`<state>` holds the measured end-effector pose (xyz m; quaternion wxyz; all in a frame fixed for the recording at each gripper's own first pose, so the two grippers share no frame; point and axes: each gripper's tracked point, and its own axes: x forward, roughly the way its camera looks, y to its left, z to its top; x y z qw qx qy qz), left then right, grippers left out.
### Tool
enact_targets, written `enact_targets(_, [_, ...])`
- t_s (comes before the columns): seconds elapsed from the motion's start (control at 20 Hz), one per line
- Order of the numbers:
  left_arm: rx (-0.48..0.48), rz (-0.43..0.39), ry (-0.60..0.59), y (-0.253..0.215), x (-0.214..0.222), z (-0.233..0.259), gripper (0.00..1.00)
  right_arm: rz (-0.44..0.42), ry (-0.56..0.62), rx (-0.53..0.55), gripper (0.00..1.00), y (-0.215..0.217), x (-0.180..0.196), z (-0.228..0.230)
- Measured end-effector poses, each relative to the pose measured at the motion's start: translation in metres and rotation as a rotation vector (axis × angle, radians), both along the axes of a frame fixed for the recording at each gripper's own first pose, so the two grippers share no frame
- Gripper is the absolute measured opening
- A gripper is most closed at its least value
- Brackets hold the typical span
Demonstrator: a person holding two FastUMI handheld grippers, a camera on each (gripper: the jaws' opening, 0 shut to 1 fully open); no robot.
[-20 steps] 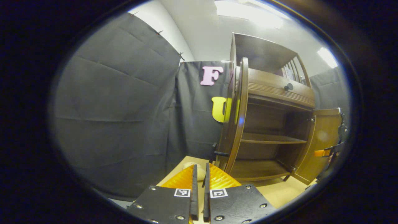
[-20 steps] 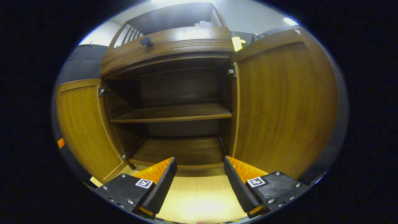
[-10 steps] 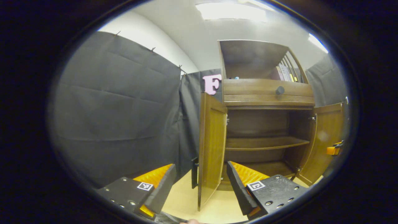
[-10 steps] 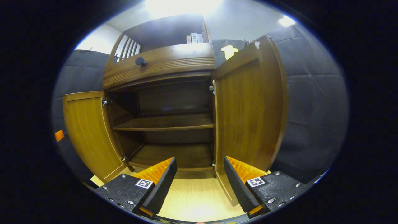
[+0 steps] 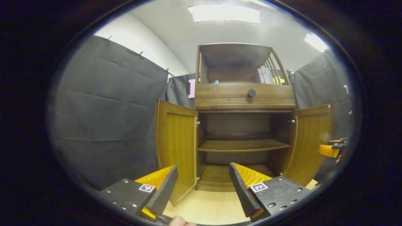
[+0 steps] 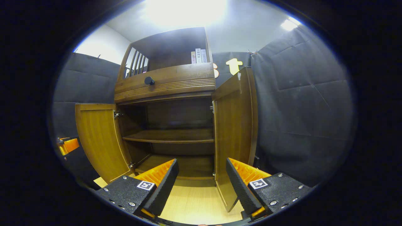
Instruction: Open the right door of the double-door shoe cabinet with the right hand, and open the left door with the left hand.
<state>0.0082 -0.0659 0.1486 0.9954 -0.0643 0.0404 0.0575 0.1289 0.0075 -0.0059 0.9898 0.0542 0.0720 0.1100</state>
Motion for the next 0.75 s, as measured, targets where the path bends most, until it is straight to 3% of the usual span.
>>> enact_targets(0.05, [-0.002,-0.003,-0.006,-0.005,0.0,0.002,0.93,0.004,-0.009,-0.002,0.92,-0.005,-0.01,0.003])
enact_targets(0.2, [-0.002,0.024,-0.012,-0.005,-0.003,0.003,0.96,0.018,-0.032,-0.023,0.93,-0.013,-0.019,0.005])
enact_targets(0.45, [-0.021,0.034,0.022,-0.003,-0.003,0.004,0.9,0.035,-0.022,0.011,0.94,-0.012,-0.027,0.001])
enact_targets(0.55, [-0.014,0.043,0.014,-0.004,-0.007,0.006,0.93,0.042,-0.027,0.0,0.94,-0.011,-0.03,0.001])
enact_targets(0.75, [-0.017,-0.008,-0.027,-0.002,-0.006,0.013,0.96,0.04,-0.035,0.03,0.92,-0.007,-0.033,0.002])
